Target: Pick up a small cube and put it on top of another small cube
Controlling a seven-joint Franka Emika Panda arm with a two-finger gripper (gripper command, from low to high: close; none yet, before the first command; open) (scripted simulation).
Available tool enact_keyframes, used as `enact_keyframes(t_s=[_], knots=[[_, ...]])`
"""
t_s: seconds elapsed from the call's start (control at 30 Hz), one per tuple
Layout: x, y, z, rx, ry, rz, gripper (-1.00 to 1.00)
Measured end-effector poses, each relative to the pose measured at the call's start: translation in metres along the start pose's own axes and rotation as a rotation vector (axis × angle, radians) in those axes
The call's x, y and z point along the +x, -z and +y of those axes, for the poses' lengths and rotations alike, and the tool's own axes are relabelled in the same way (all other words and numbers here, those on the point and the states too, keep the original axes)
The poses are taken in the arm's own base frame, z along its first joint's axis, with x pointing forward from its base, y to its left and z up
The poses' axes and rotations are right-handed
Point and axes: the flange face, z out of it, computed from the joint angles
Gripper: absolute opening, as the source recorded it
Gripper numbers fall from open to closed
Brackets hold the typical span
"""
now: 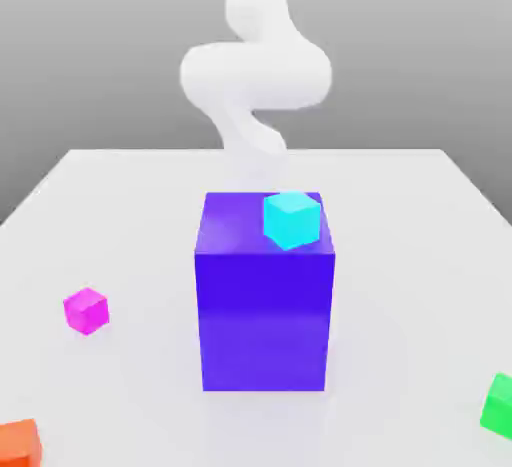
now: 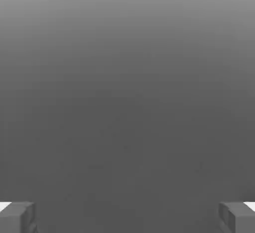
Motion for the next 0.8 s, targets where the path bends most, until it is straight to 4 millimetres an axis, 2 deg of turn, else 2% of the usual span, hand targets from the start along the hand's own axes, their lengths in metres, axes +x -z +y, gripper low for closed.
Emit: enact_keyframes(t_s=[0.2, 0.4, 0.6, 0.8], knots=[[0.030, -0.108, 0.076, -0.191, -0.401, 0.010, 0.00], [0.043, -0.189, 0.179, -0.367, -0.803, 0.051, 0.00], [0.030, -0.242, 0.295, -0.536, -1.211, 0.119, 0.00], [-0.009, -0.269, 0.406, -0.700, -1.620, 0.212, 0.00]])
